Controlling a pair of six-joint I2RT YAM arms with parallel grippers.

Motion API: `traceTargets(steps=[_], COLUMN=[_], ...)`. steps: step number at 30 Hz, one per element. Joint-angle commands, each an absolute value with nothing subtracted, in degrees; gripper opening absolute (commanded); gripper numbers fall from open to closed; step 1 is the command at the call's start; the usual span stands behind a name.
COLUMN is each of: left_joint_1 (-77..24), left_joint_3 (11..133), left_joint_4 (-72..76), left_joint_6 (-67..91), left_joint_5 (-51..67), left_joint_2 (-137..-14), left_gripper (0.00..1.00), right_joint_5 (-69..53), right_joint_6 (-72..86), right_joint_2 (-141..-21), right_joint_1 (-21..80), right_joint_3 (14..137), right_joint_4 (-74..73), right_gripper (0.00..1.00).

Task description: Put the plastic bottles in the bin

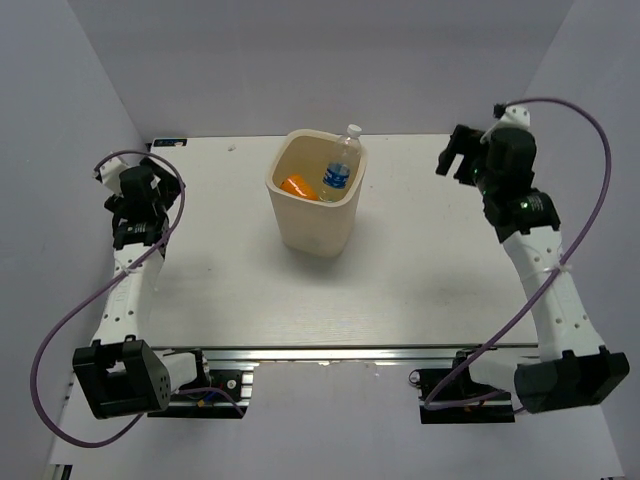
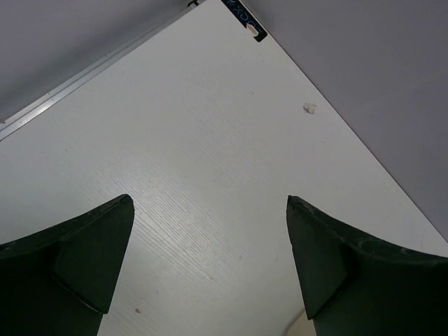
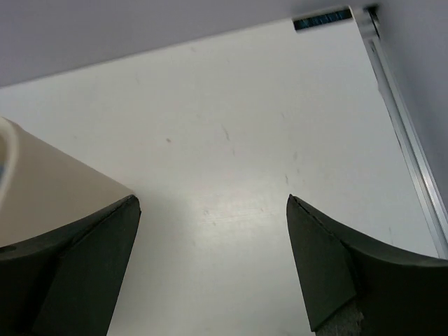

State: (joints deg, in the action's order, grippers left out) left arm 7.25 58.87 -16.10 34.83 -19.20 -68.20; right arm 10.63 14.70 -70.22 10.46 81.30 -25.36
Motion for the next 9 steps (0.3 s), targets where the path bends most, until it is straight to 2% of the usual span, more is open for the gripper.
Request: traceTargets(steps=[1, 3, 5, 9], left_joint_1=[7.6, 7.6, 7.6, 7.6], left_joint_3=[56.6, 55.6, 55.7, 55.3], left_joint_4=[-13.9, -10.9, -10.7, -10.0], left_joint_6=[32.9, 31.6, 31.6, 30.5], left_joint_5=[-18.9, -16.5, -16.3, -17.4], left_joint_2=[-66.4, -66.4, -66.4, -65.1], left_gripper=[0.98, 0.98, 0.98, 0.98], right_joint_5=[20.9, 26.0, 25.7, 24.2], right_joint_6=[15.9, 17.0, 16.8, 15.5], right_joint_2=[-62.9, -58.9, -56.6, -54.1], right_joint_1=[11.4, 11.4, 11.4, 11.4], right_joint_3=[72.5, 64.7, 58.2, 55.1], right_joint_4=[-20.6, -19.5, -16.0, -14.0], right_gripper=[0.89, 0.89, 0.89, 0.89])
